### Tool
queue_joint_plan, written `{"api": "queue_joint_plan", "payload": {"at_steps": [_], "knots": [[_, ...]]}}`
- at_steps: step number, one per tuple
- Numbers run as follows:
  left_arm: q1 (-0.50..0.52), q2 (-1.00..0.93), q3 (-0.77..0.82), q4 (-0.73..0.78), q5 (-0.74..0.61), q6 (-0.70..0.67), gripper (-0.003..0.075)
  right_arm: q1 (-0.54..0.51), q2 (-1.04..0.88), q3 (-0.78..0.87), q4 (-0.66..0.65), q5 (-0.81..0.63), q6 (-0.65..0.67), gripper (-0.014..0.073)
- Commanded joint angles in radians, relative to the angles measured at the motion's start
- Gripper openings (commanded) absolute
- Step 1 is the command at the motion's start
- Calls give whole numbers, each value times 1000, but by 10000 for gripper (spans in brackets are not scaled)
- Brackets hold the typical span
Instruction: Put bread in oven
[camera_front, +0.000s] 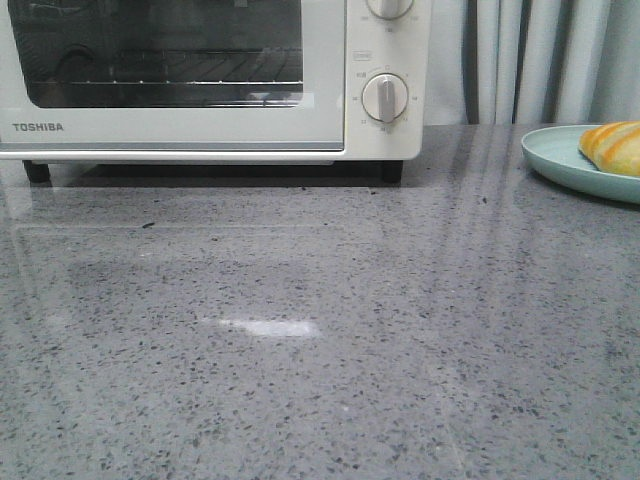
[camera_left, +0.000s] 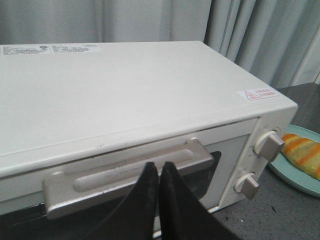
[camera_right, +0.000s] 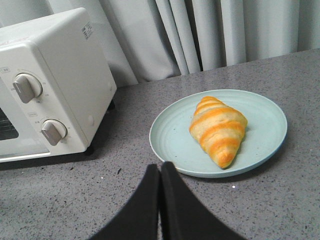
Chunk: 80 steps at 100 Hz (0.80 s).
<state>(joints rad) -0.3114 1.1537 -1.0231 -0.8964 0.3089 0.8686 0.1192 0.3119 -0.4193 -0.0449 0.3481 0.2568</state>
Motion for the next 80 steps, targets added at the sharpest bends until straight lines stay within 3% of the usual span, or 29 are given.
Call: {"api": "queue_joint_plan", "payload": {"at_steps": [1, 46, 80], "knots": [[-10, 43, -67, -27, -60, 4, -21, 1, 14, -36, -13, -76, -4, -58], [-10, 128, -44, -2, -21, 7, -22, 1, 14, -32, -13, -70, -4, -58], [-10, -9, 115, -15, 87, 1, -22, 1, 14, -32, -13, -68, -4, -58]]}}
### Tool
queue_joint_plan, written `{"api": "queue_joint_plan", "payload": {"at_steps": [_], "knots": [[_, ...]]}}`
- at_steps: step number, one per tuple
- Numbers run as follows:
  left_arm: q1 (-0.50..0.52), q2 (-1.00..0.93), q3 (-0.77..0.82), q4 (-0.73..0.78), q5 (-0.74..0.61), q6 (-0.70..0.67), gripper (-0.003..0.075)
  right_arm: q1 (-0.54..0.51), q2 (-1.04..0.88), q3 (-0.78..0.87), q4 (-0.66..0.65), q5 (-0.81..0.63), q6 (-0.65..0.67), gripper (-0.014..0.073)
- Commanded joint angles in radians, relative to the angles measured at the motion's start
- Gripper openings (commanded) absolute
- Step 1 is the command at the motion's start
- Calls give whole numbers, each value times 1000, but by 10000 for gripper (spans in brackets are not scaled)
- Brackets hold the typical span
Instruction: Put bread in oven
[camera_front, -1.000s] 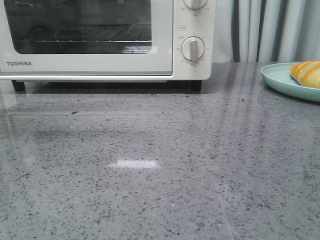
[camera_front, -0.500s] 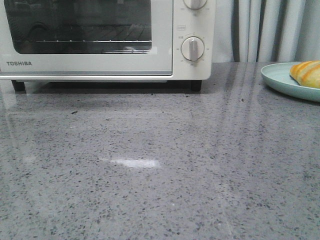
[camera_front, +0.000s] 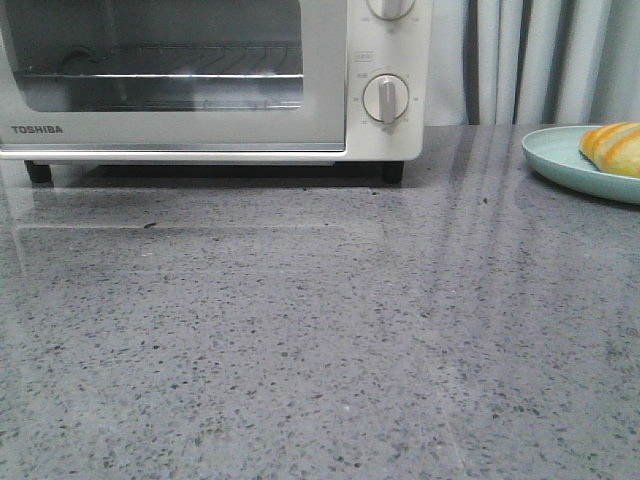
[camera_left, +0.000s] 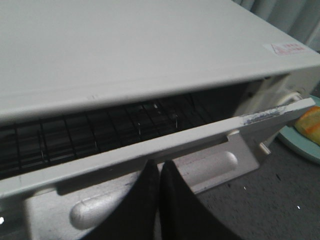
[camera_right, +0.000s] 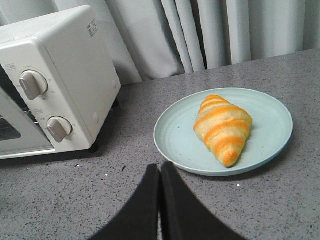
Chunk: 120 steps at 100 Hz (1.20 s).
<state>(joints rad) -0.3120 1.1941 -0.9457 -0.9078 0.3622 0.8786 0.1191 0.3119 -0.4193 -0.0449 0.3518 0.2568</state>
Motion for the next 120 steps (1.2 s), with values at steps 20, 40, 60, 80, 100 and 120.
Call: {"api": "queue_joint_plan", "payload": {"at_steps": [20, 40, 60, 80, 100, 120], "knots": [[-10, -175, 172, -4, 45, -9, -22, 1, 14, -32, -13, -72, -4, -58], [-10, -251, 288, -6, 45, -9, -22, 1, 16, -32, -13, -72, -4, -58], [-10, -273, 366, -14, 39, -9, -22, 1, 16, -32, -13, -72, -4, -58], [-10, -390, 375, -23, 65, -9, -22, 1, 86, -107, -23, 54, -4, -55], [-10, -547, 375, -23, 146, -9, -22, -1, 336, -320, -117, 209, -4, 195], [-10, -665, 375, -9, 206, -9, -22, -3, 651, -514, -201, 306, -4, 379]]}}
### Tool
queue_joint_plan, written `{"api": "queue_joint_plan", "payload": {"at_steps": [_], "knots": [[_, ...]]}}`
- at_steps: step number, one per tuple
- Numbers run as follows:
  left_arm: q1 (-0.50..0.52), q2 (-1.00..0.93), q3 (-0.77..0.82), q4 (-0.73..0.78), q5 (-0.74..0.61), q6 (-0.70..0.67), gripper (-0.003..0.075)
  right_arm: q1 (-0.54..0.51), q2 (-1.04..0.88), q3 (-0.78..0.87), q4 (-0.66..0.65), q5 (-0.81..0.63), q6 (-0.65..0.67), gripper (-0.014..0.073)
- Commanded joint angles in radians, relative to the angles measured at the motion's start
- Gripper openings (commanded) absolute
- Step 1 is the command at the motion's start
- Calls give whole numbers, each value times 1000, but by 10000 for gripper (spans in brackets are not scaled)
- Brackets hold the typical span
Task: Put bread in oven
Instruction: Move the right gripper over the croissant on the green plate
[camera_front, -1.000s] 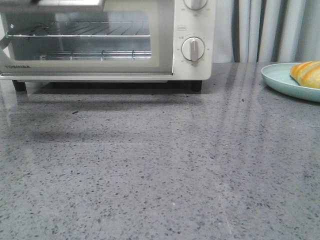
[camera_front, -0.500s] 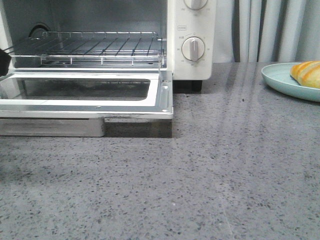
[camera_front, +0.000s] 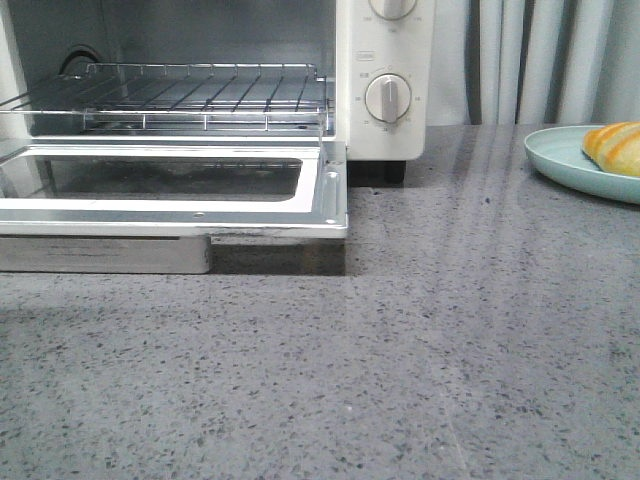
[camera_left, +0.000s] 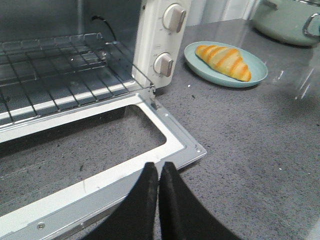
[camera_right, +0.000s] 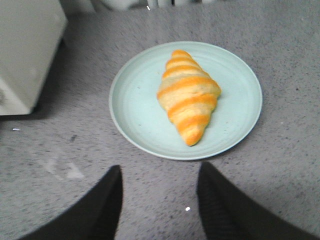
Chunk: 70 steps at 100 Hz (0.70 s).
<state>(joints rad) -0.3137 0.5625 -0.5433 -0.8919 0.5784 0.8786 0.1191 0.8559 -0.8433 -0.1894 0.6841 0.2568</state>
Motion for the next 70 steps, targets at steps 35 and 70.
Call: {"api": "queue_joint_plan", "payload": {"at_steps": [35, 70], "knots": [[-8, -130, -28, -17, 8, -9, -22, -144, 531, -226, -48, -141, -4, 379], [-8, -143, -28, -17, 19, -9, -22, -153, 695, -226, 49, -165, -4, 10]]}}
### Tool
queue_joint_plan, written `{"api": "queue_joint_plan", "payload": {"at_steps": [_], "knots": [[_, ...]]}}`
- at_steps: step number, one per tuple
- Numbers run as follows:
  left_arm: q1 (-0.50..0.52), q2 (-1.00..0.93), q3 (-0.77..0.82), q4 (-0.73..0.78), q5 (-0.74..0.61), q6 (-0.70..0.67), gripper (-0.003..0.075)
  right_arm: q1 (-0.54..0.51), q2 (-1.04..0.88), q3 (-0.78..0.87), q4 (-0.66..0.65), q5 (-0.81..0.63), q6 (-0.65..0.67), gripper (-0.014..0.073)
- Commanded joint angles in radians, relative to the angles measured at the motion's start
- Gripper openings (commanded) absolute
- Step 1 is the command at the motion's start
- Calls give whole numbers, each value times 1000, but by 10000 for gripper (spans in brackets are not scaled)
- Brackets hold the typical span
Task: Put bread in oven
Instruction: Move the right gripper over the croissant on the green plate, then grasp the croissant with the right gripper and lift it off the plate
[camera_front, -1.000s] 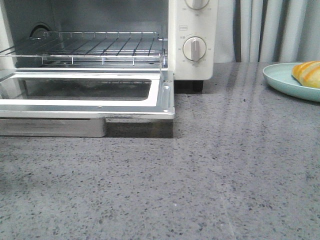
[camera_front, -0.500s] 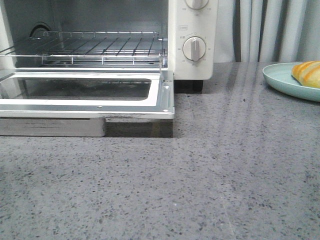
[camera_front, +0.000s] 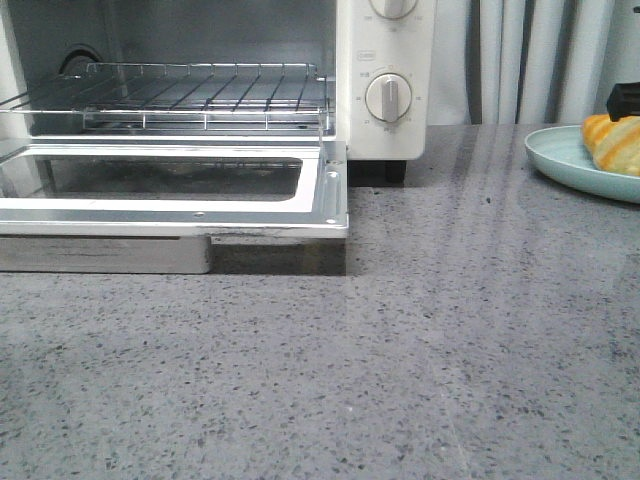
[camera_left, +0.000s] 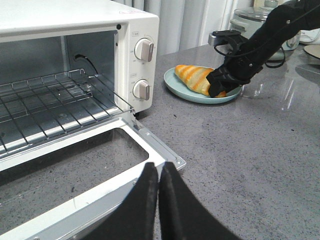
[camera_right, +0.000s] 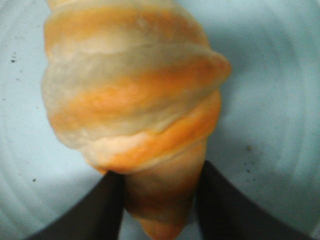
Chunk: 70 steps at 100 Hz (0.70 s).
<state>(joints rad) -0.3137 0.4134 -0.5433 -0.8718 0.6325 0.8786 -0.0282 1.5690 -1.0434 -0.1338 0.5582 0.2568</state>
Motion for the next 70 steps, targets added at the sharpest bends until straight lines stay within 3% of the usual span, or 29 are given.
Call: {"api": "queue_joint_plan", "payload": {"at_steps": [1, 3, 16, 28, 44, 59, 70], "knots": [[-8, 6, -28, -37, -33, -9, -22, -5, -18, -26, -6, -40, -4, -13], [-8, 6, -28, -37, -31, -9, -22, -5, -21, -26, -6, -46, -4, -79], [-8, 6, -32, -37, 3, -9, -22, -2, -110, -26, -4, -161, -4, -67], [-8, 6, -32, -47, 7, -9, -22, 78, -278, -39, -2, -362, -4, -67], [-8, 6, -32, -54, -30, -9, -22, 337, -386, -151, -39, -439, -4, -67], [-8, 6, -32, -54, -58, -9, -22, 625, -361, -241, -123, -382, -4, -67], [-8, 6, -32, -54, -66, -9, -22, 779, -305, -255, -179, -352, -4, -67]]}}
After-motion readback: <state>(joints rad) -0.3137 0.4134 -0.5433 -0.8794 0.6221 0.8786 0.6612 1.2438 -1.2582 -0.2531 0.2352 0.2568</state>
